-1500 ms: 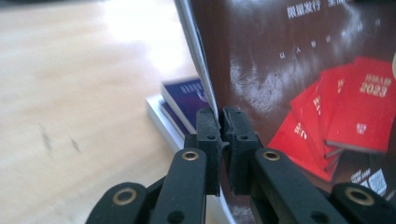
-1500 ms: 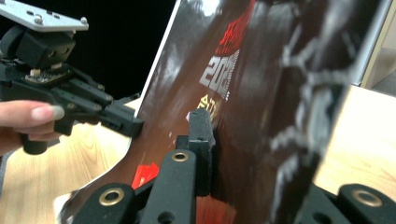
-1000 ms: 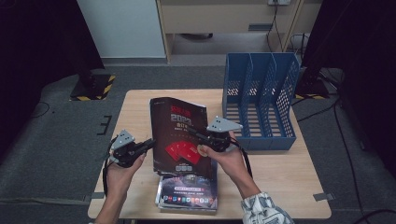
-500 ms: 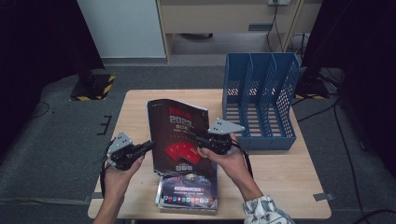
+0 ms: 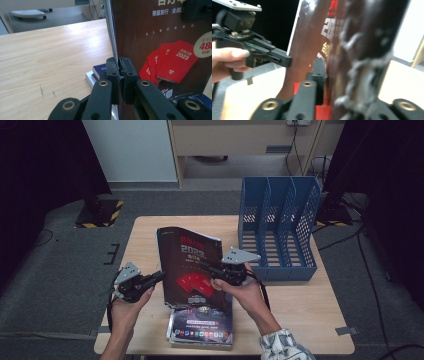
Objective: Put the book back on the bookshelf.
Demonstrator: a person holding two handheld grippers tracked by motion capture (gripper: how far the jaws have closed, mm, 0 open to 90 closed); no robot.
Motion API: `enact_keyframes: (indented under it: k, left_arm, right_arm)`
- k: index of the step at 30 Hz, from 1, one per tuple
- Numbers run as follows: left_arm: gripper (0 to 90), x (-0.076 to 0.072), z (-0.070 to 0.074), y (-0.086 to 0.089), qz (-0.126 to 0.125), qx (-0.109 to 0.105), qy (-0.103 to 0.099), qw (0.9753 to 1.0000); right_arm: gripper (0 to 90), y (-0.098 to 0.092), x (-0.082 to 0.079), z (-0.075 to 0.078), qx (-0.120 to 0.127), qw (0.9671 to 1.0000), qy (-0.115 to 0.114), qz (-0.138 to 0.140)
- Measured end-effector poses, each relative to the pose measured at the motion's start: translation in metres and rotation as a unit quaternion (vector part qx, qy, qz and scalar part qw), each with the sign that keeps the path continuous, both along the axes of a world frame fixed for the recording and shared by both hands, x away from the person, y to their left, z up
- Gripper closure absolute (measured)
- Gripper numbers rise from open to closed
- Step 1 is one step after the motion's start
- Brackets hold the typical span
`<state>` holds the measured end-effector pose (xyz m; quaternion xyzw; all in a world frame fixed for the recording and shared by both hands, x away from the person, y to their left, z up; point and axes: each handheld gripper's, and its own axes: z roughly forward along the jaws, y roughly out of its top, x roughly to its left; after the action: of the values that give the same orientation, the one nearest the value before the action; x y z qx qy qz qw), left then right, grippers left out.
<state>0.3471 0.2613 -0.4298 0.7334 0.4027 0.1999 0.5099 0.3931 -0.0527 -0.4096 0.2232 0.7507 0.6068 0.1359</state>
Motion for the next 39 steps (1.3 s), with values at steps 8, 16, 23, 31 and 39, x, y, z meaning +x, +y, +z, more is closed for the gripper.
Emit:
enact_keyframes:
  k: [8,16,23,31,39]
  left_arm:
    - [86.6,0.003,0.006,0.003,0.001,-0.009,-0.025,0.9996]
    - [86.0,0.0,0.006,0.005,-0.007,-0.008,-0.029,0.9995]
    - [85.9,-0.001,0.004,0.005,-0.01,-0.016,-0.031,0.9994]
    - [37.8,0.004,-0.006,0.009,0.045,0.008,-0.018,0.9988]
    - [15.0,0.009,-0.047,0.02,0.061,0.103,0.028,0.9924]
  right_arm:
    - [86.3,0.001,-0.001,0.003,0.0,0.9991,-0.042,-0.005]
    - [79.5,0.002,-0.004,0.005,0.009,0.9993,-0.031,0.019]
    - [83.4,0.002,-0.003,0.004,0.009,0.9994,-0.03,0.014]
    - [86.9,0.004,-0.005,0.005,-0.003,0.9993,-0.037,-0.011]
    - [87.0,0.011,-0.003,0.019,0.004,0.9986,-0.049,-0.019]
